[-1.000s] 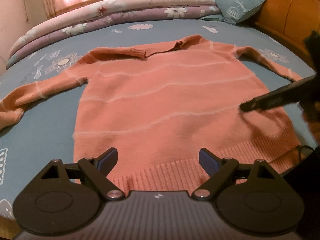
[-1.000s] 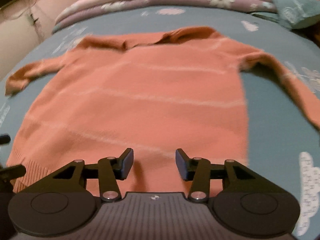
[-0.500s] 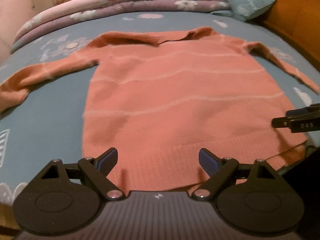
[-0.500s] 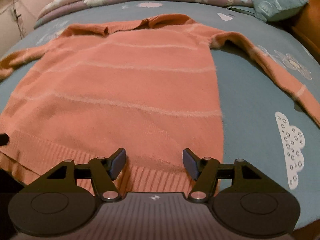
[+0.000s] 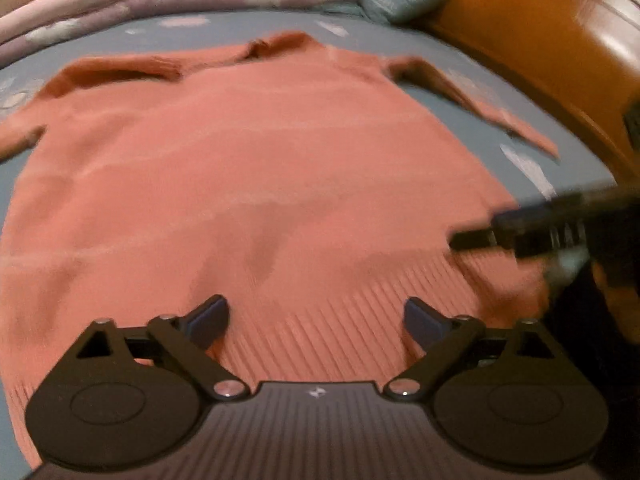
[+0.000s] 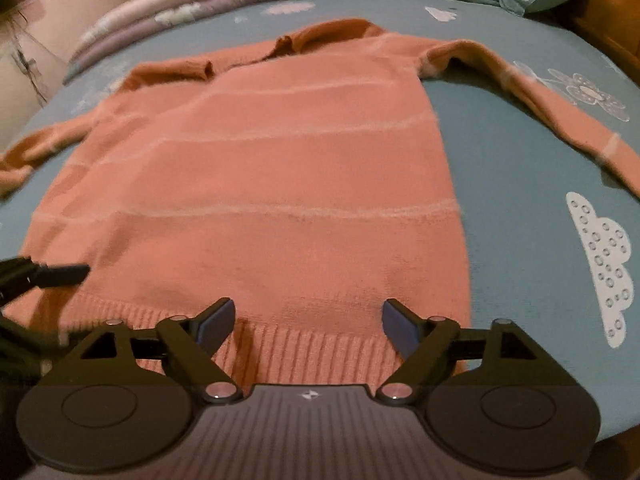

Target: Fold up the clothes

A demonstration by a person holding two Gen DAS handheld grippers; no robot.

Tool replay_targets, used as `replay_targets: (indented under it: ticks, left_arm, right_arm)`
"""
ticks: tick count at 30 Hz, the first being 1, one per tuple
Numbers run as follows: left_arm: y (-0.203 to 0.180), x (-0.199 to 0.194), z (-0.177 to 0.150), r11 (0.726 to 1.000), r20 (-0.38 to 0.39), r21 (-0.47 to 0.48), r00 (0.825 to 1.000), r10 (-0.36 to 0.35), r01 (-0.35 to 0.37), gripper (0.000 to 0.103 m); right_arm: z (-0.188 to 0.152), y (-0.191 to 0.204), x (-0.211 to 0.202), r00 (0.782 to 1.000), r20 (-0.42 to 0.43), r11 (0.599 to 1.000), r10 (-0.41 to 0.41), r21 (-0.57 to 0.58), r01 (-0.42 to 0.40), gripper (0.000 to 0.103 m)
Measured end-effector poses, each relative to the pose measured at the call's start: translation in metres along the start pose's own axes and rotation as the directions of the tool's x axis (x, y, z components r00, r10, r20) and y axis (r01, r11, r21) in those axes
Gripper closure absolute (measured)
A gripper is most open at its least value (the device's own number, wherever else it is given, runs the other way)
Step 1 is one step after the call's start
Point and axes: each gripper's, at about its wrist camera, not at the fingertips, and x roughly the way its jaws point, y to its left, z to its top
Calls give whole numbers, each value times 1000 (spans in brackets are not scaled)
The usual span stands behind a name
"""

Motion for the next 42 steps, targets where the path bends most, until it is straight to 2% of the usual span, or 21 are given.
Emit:
replay_targets:
  ticks: [3, 6, 12, 14, 17, 20, 22, 25, 31, 36, 42]
  left_arm:
    - [-9, -7, -9, 998, -39, 66, 999, 13, -10, 5]
    - [-9, -16, -7, 997, -64, 80, 998, 13, -7, 5]
    - [0, -17, 32, 999, 21, 53, 1000, 4, -5, 5]
    - [1, -7, 45, 999, 27, 39, 1000, -16, 15, 5]
    - [5, 16, 55, 1000, -26, -9, 999, -21, 21, 5]
    - [6, 30, 47, 999, -97, -45, 995, 13, -17, 5]
    - [3, 28, 38, 999, -81, -32, 996, 27, -29, 4]
    - [5, 20, 29, 997, -77, -67, 997, 22, -27, 3]
    - [21, 15, 26, 975, -37, -222, 999, -34, 25, 1]
    - [18, 18, 34, 980, -63, -200, 998, -26, 13, 1]
    - [21, 15, 29, 980, -30, -194, 998, -50, 44, 1]
  right_arm:
    - [0, -3, 3, 999, 8, 999, 46, 18, -46, 1]
    - [0, -1, 6, 999, 14, 999, 45, 12, -45, 0]
    - [-4, -7, 4, 996, 46, 997, 76, 23, -77, 0]
    - [-4, -10, 3, 995, 53, 995, 90, 32, -92, 0]
    - [-4, -12, 3, 993, 56, 994, 100, 34, -102, 0]
    - [-6, -11, 3, 993, 60, 994, 103, 16, -104, 0]
    - [-8, -10, 4, 993, 65, 995, 99, -4, -99, 0]
    - [-12, -5, 4, 993, 79, 995, 83, -55, -79, 0]
    - [-18, 7, 7, 996, 89, 989, 28, -145, -15, 0]
    - [-19, 11, 8, 996, 85, 986, 3, -164, 11, 0]
    - [-22, 17, 9, 996, 80, 980, -30, -192, 45, 0]
